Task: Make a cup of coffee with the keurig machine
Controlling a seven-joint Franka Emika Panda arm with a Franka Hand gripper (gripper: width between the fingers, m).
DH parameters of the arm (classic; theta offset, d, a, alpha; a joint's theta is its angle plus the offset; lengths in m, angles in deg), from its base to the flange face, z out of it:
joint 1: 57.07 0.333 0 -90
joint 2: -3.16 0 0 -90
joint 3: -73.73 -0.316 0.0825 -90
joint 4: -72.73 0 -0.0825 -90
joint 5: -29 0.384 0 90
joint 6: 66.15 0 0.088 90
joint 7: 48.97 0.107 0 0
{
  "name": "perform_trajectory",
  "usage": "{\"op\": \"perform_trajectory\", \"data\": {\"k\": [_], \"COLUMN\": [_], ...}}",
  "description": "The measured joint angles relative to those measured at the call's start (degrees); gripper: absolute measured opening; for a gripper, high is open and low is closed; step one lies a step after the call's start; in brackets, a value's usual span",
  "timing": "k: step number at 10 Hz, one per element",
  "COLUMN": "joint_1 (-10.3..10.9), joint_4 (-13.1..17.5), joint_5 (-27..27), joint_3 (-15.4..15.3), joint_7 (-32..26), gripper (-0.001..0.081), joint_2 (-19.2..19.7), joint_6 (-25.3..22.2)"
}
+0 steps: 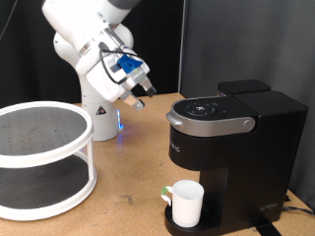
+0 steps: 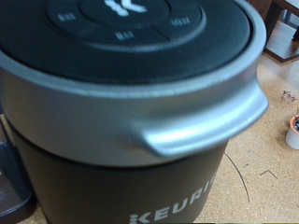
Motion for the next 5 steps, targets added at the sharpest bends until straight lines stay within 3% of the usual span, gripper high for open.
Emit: {"op": "perform_trajectory", "data": {"k": [2,5], "joint_1": [-0.9,-1.74], "joint_4": [0.88,1.57], "joint_5": [-4.44,-6.28], "joint_3": [-0.06,-0.04], "joint_7": [5.28,9.18], "gripper": [0.08,0.08], "joint_2": [-3.12,-5.62], "joint_6": [-2.37,-4.77]}}
